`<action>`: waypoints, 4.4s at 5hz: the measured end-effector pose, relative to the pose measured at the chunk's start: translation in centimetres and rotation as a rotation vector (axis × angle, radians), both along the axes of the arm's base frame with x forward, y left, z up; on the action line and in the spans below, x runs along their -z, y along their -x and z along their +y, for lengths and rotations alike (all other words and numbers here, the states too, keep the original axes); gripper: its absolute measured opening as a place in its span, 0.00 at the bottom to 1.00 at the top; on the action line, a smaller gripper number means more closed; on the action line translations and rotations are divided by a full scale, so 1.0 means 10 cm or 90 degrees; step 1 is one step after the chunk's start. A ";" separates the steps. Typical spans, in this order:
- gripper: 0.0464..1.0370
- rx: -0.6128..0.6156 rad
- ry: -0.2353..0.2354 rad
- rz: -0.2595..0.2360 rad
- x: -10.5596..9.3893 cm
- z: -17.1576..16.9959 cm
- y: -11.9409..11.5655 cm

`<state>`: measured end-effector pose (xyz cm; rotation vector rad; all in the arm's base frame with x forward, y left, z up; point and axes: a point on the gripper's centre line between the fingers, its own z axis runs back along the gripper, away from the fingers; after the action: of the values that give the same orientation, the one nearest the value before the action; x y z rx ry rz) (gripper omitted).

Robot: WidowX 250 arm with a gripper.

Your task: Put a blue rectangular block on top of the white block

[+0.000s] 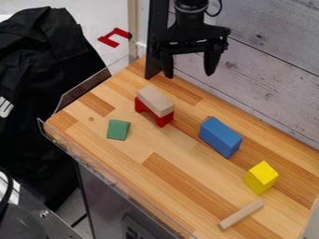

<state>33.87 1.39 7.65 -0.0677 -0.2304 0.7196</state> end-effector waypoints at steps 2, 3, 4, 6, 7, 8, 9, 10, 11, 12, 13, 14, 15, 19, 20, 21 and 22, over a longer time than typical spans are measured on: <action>0.96 -0.059 0.003 0.023 0.21 -0.12 0.01; 0.96 -0.043 0.006 0.026 0.28 -0.33 -0.04; 0.96 -0.058 0.002 0.008 0.28 -0.45 -0.08; 0.96 -0.101 0.027 -0.004 0.39 -0.55 -0.13; 0.96 -0.171 0.037 0.011 0.47 -0.58 -0.06; 0.96 -0.216 0.054 0.038 0.62 -0.61 0.02; 0.96 -0.245 0.060 0.044 0.70 -0.62 0.06; 0.96 -0.259 0.068 0.064 0.80 -0.66 0.09; 0.96 -0.260 0.077 0.064 0.83 -0.69 0.05; 0.96 -0.260 0.077 0.069 0.88 -0.69 0.02; 0.91 -0.261 0.077 0.079 0.94 -0.70 0.01; 0.66 -0.254 0.068 0.082 0.97 -0.68 0.01; 0.52 -0.254 0.052 0.074 0.96 -0.64 0.00; 0.52 -0.344 -0.015 -0.090 -0.01 0.19 0.05; 0.52 -0.360 0.001 -0.078 0.02 0.28 0.09; 0.52 -0.371 0.015 -0.057 0.06 0.33 0.15; 0.52 -0.376 0.023 -0.033 0.17 0.35 0.18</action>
<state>32.09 4.87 5.92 -0.0523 -0.2908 1.3104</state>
